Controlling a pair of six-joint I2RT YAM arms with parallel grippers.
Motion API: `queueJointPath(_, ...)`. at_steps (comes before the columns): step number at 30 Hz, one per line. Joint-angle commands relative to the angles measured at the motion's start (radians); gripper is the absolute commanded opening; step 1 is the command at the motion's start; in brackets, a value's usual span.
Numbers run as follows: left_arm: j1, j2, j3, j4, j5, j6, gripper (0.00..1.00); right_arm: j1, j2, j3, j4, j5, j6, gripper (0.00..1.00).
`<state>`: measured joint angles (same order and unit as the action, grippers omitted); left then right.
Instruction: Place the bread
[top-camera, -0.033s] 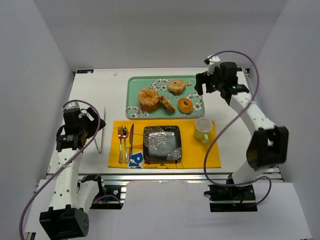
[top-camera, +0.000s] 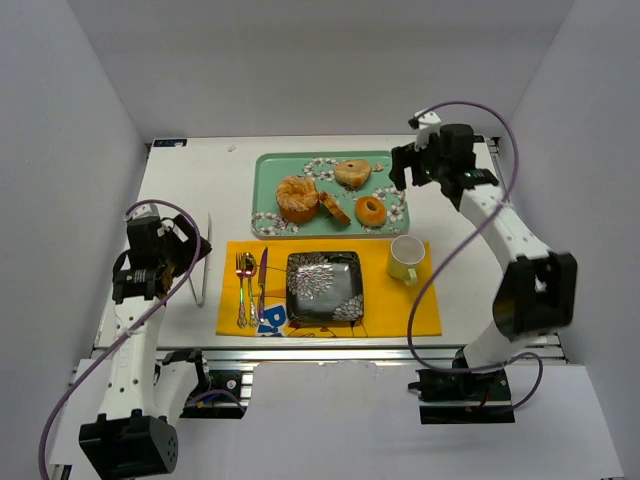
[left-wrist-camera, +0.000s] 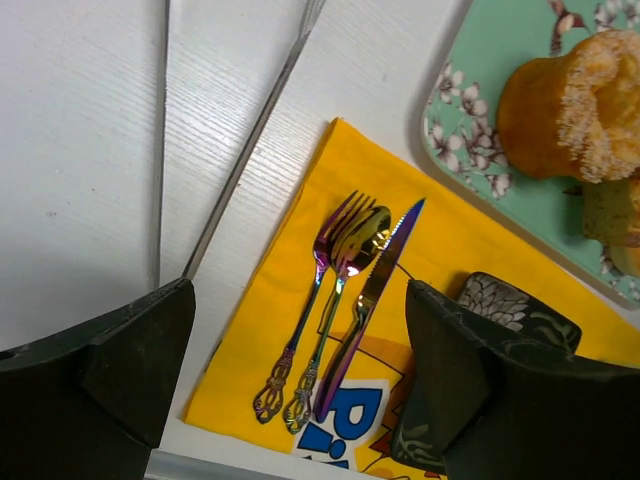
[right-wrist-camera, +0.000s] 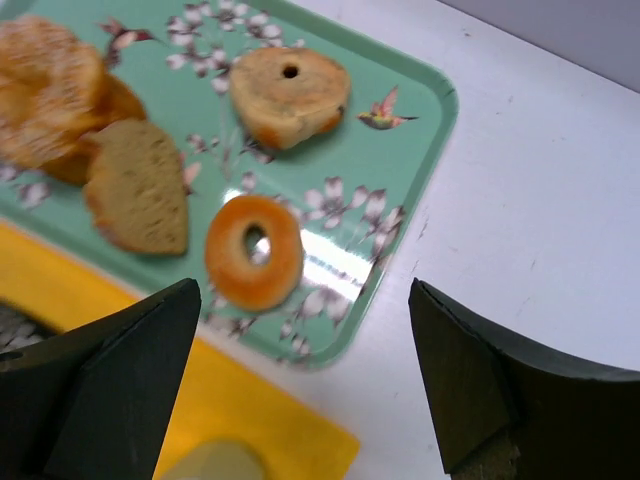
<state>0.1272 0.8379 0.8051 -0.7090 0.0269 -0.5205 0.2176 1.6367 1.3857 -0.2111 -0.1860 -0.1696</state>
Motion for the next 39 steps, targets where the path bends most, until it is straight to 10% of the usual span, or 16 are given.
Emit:
queueJointPath(1, 0.003, 0.041, 0.045, -0.007, -0.051, -0.004, 0.95, -0.014, -0.179, -0.141, 0.047, -0.093, 0.022, 0.89)
queueJointPath(5, 0.005, 0.134, 0.063, -0.027, -0.099, -0.009, 0.81, -0.061, -0.346, -0.283, 0.052, -0.378, -0.178, 0.86)
queueJointPath(7, 0.005, 0.171, 0.071, -0.036, -0.133, -0.01, 0.54, -0.07, -0.426, -0.347, 0.032, -0.51, -0.261, 0.69)
queueJointPath(8, 0.003, 0.191, 0.088, -0.053, -0.145, -0.012, 0.5, -0.069, -0.443, -0.359, 0.0, -0.55, -0.29, 0.58)
queueJointPath(9, 0.005, 0.226, 0.094, -0.058, -0.151, -0.007, 0.49, -0.069, -0.465, -0.367, -0.023, -0.579, -0.304, 0.25)
queueJointPath(11, 0.005, 0.257, 0.104, -0.069, -0.165, -0.001, 0.51, -0.069, -0.477, -0.382, -0.077, -0.668, -0.329, 0.11)
queueJointPath(16, 0.005, 0.394, 0.114, -0.099, -0.16, 0.033, 0.88, -0.07, -0.503, -0.435, -0.131, -0.751, -0.318, 0.67)
queueJointPath(39, 0.0, 0.711, 0.072, 0.154, -0.124, 0.28, 0.83, -0.087, -0.531, -0.501, -0.03, -0.728, -0.219, 0.75)
